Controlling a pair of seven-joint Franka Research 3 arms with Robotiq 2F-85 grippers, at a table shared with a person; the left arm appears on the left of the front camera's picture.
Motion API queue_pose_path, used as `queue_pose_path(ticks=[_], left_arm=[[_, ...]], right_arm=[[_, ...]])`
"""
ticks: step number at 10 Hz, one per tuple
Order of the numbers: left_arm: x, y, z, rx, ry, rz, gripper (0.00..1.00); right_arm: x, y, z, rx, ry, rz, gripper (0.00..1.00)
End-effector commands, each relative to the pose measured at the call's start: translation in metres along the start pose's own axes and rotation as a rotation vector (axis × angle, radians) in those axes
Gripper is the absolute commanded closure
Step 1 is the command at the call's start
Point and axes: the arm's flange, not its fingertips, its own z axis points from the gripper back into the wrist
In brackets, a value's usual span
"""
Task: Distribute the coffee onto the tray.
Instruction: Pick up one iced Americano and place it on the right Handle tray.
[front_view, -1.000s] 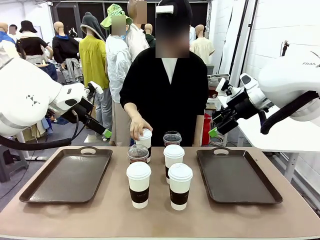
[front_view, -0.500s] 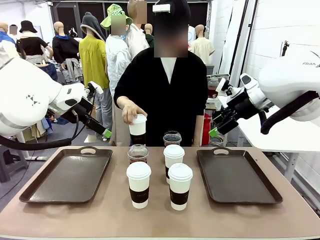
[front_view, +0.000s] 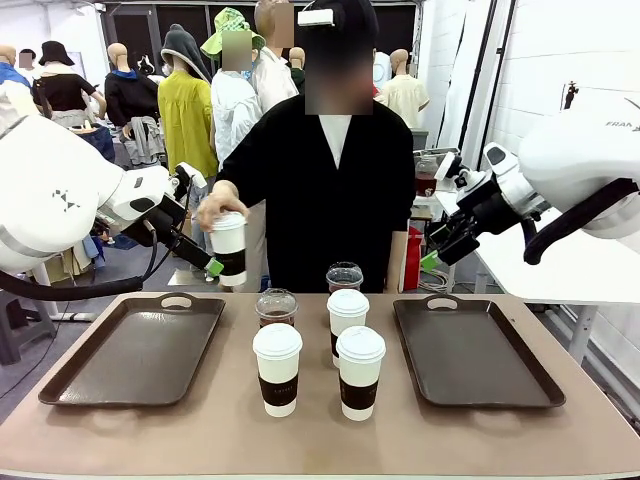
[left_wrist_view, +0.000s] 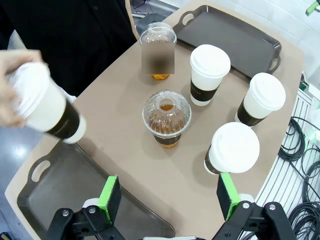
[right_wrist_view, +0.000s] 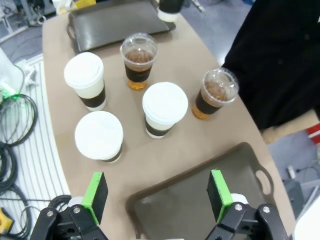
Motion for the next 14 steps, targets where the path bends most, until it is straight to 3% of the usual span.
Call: queue_pose_path(ticks=[1,4,9,14], left_arm=[[0.001,0.001,0.001,-0.003,0.003,0.007,0.0],[0.001,0.001,0.001,-0.003,0.003,0.007,0.0],[0.001,0.001,0.001,-0.003,0.003,0.007,0.0],[0.001,0.001,0.001,-0.003,0.003,0.007,0.0]], right_arm=[[0.005,-0.028,0.014,0.048,0.036,0.027,0.0],[0.005,-0.071,0.025,0.088,0.087,0.039,0.0],[-0.027,-0.144,0.008,0.122,0.15,0.088,0.0],[-0.054,-0.168,-0.028,0.136,0.195,0.119,0.0]])
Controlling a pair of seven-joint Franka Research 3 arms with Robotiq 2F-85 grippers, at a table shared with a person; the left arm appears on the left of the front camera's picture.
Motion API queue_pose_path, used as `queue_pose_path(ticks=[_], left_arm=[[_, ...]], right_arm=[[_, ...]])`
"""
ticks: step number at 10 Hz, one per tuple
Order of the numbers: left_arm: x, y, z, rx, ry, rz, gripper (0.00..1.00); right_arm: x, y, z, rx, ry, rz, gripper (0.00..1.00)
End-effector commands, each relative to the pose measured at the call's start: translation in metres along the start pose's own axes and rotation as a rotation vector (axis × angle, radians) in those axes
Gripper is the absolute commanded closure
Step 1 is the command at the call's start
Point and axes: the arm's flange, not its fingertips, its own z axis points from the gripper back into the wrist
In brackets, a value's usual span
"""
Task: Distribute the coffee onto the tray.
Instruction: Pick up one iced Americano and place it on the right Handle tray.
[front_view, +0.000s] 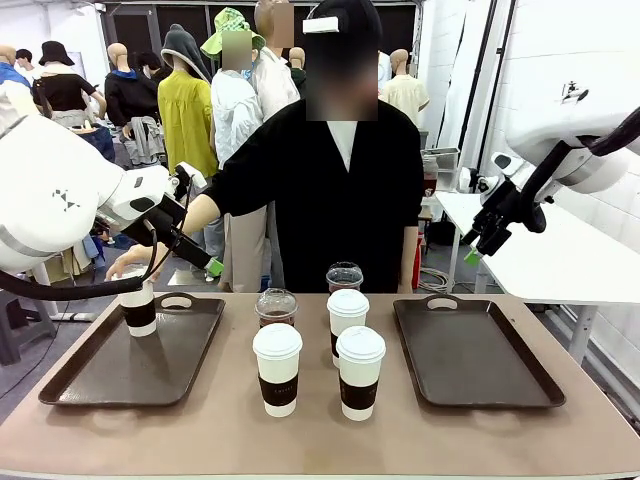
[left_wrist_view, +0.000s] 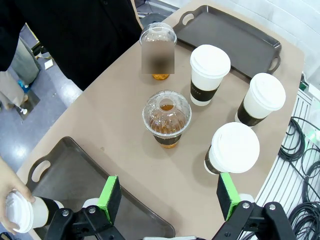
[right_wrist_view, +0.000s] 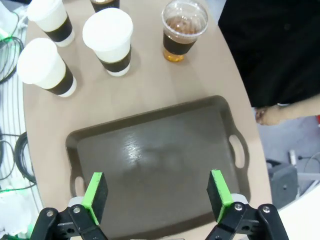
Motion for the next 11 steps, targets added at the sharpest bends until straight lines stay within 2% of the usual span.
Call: queue_pose_path(ticks=[1,10,11], left_arm=[[0.001,0.001,0.001,-0.003,0.003,0.007,0.0],[0.001,0.001,0.001,-0.003,0.003,0.007,0.0],[0.001,0.001,0.001,-0.003,0.003,0.007,0.0]], right_arm=[[-0.002,-0.009,-0.007,0.0,0.008,0.014,0.0],[-0.003,-0.003,-0.009,0.007,0.02,-0.008,0.0],[-0.003,-0.016,-0.013,0.034,-0.018,0.021,0.0]])
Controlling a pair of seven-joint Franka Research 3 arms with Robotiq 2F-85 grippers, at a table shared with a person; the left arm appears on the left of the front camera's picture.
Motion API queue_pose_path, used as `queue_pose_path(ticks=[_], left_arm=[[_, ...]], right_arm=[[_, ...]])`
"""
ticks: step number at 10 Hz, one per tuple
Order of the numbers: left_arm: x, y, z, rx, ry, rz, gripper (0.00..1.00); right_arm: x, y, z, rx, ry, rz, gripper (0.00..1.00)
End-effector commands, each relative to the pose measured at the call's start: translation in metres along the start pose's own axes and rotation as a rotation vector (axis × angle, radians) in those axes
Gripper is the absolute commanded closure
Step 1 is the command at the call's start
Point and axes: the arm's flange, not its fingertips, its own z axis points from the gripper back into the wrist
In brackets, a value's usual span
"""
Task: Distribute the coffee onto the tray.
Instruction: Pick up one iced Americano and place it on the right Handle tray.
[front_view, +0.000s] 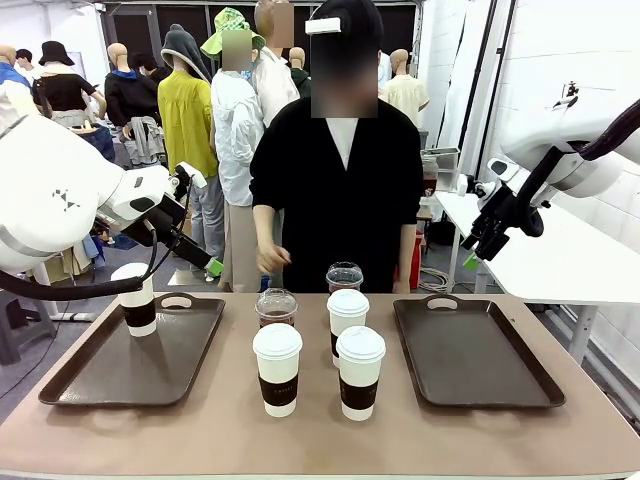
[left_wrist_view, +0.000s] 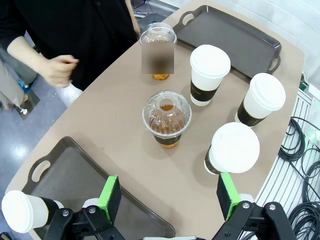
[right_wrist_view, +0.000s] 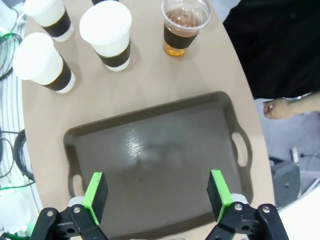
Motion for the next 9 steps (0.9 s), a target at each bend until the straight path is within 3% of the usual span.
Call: queue_pose_path(ticks=[1,9], left_arm=[[0.001,0.001,0.001,-0.003,0.003,0.007,0.0],[0.001,0.001,0.001,-0.003,0.003,0.007,0.0]], right_arm=[[-0.001,-0.025,-0.008,0.049,-0.064,0.048,0.0],[-0.054,-0.104,-0.086,0.142,-0.369,0.134,0.0]])
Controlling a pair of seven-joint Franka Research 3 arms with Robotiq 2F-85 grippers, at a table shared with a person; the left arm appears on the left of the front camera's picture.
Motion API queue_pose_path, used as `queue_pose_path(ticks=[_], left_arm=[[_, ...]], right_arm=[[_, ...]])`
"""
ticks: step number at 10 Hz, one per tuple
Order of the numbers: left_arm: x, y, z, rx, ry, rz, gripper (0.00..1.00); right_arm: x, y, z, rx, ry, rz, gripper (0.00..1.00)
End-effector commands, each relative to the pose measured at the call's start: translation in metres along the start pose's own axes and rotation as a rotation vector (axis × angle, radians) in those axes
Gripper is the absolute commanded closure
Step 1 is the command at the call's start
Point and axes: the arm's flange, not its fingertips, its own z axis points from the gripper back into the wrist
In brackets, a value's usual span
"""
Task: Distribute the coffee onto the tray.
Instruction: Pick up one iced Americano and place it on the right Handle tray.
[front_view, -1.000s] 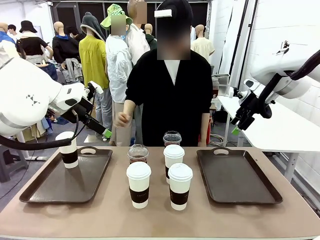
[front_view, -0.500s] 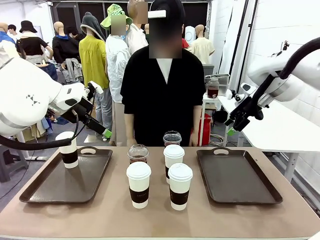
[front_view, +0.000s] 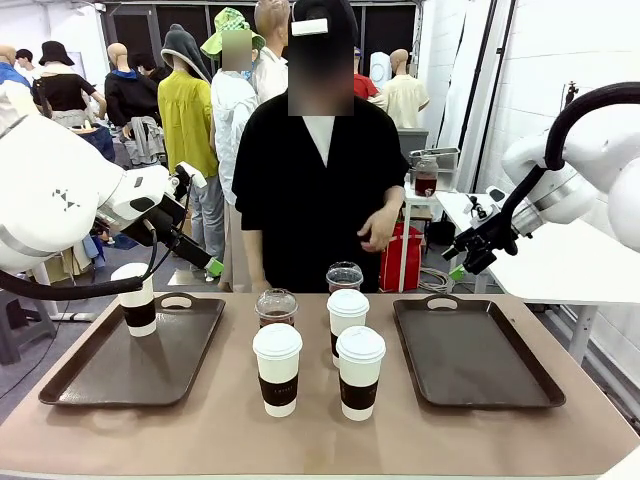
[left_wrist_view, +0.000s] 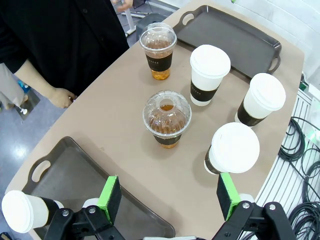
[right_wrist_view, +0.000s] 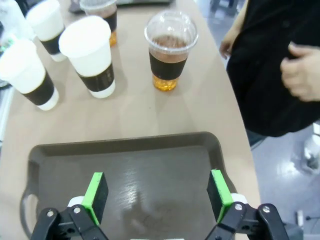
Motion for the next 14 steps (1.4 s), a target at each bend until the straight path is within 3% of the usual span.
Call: queue_pose_path(ticks=[1,7,11,14], left_arm=[[0.0,0.001,0.001,-0.003,0.003,0.007,0.0],[0.0,0.001,0.001,-0.003,0.003,0.007,0.0],[0.0,0.001,0.001,-0.003,0.003,0.007,0.0],[0.0,0.001,0.001,-0.003,0.003,0.007,0.0]], right_arm=[[-0.012,-0.019,-0.009,0.03,-0.109,0.008,0.0],[-0.054,-0.047,-0.044,0.067,-0.276,-0.064,0.0],[-0.049,-0.053,-0.062,0.084,-0.334,-0.07,0.0],[-0.04,-0.057,-0.103,0.067,-0.374,-0.095,0.0]])
